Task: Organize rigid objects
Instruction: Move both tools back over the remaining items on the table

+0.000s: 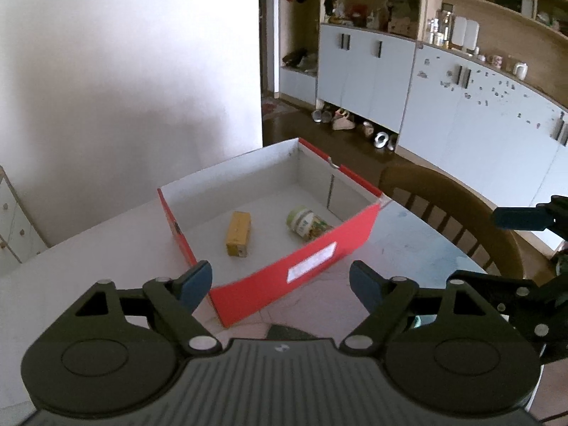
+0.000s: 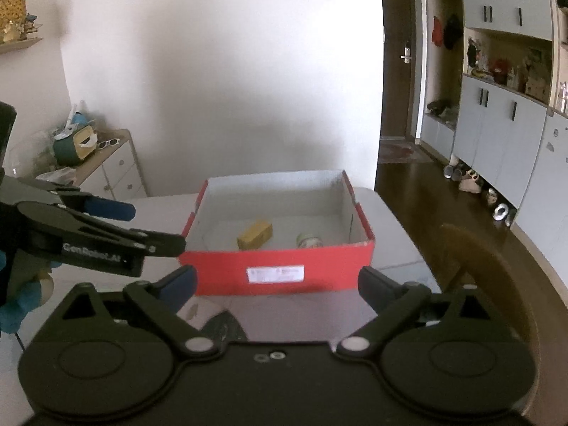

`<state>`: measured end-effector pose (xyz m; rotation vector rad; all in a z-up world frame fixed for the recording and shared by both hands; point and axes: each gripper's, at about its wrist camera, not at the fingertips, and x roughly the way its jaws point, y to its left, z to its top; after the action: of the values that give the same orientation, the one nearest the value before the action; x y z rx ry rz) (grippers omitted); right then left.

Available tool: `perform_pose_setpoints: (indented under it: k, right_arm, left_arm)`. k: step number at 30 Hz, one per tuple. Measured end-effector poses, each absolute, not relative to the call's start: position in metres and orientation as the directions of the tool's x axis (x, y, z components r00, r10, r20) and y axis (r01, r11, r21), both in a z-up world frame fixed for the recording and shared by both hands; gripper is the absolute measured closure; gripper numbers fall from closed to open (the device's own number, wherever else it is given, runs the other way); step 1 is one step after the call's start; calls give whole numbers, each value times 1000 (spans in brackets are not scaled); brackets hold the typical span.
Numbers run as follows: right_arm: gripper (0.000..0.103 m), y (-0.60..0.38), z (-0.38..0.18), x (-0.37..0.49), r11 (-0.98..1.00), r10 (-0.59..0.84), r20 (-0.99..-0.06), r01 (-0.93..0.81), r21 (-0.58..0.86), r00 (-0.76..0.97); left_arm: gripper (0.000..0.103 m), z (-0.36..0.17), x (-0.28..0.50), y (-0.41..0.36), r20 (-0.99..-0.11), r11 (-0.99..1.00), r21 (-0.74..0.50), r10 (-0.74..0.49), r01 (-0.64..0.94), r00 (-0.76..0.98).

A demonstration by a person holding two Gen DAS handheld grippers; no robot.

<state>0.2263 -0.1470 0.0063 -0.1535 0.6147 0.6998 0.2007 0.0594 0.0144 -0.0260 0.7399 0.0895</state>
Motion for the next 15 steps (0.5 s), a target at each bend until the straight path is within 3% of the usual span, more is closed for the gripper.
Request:
perform_pose_setpoints:
  k: [7,15]
  right_arm:
    - [2,-167,-17,198,760,552,-598,-646,72,582]
    - [1,-178,-55,172,767,533,-637,-636,85,558]
  left_arm:
    - [18,-3,160,47,-672,998,-1,43,-59,739]
    - [18,-42,122,51,-730,995,-39,37,-95,683]
